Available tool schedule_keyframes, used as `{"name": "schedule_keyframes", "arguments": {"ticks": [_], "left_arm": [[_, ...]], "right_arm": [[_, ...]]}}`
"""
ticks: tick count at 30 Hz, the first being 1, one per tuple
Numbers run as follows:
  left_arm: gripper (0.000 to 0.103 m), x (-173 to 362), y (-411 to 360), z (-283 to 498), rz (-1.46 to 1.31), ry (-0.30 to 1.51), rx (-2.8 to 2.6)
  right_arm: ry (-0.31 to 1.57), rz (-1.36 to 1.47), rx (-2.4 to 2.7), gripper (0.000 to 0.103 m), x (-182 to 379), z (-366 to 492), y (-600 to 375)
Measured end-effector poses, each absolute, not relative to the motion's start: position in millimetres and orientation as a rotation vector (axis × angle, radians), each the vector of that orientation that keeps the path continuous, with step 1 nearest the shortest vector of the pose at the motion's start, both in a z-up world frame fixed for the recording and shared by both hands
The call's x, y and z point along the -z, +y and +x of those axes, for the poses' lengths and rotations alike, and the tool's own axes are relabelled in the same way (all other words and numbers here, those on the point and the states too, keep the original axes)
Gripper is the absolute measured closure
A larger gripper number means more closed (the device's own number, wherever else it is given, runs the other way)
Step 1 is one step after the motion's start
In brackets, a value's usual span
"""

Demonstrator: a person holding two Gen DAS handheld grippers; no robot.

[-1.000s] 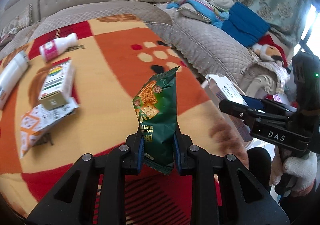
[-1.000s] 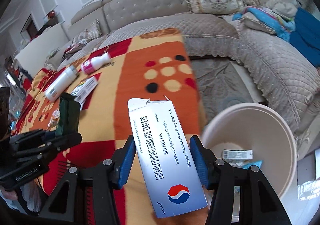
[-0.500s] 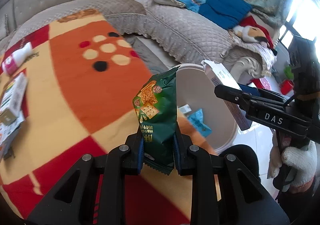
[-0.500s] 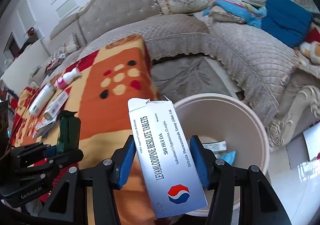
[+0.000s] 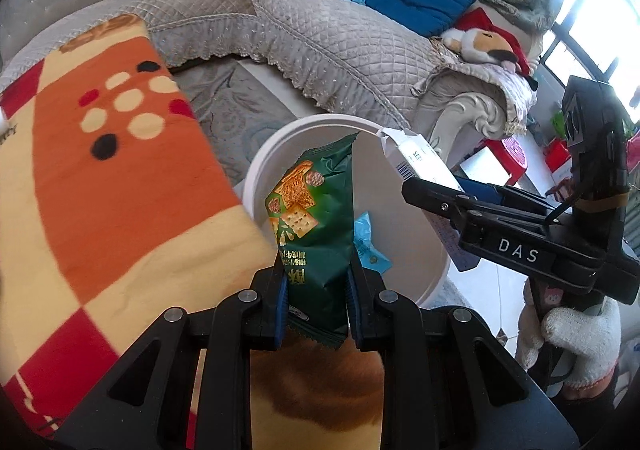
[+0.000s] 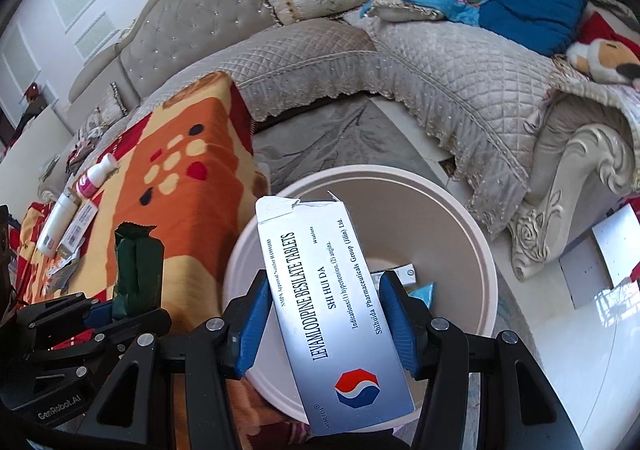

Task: Collect trash
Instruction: 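Open both grippers over the white bin to drop packet and box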

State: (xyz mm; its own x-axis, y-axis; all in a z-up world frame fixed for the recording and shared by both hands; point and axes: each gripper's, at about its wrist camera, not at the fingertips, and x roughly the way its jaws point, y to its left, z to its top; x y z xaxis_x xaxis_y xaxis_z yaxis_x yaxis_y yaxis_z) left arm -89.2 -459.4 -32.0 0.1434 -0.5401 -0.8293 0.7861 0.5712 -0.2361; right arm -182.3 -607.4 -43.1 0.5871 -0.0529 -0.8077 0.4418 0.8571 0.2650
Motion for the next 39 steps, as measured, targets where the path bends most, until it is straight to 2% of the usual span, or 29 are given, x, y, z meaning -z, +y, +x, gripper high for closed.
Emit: {"name": "schedule_keyframes", "arguments": {"ticks": [19,22,24,25,39], "left_arm": [[0.080,45,-476,-82,0.263,1.093,0.991],[0.073,45,-476,-82,0.261,1.102,0.993],[0.061,44,-476,-83,0.257,1.103,0.994],[0.060,44,-475,-83,0.255,1.106,0.995],[0.057,41,-467,-84,0.223,1.127,1.006]], "right_arm": [[0.959,0.550,0.346,0.049,71,-177,-627],[0.964,0.577,0.348,0.042,72,-176,-630],[0.964,0.577,0.345,0.041,71,-176,-629],[0.964,0.574,0.345,0.041,70,-176,-628],[0.965,0.551,0.331,0.040,63,-175,-617]]}}
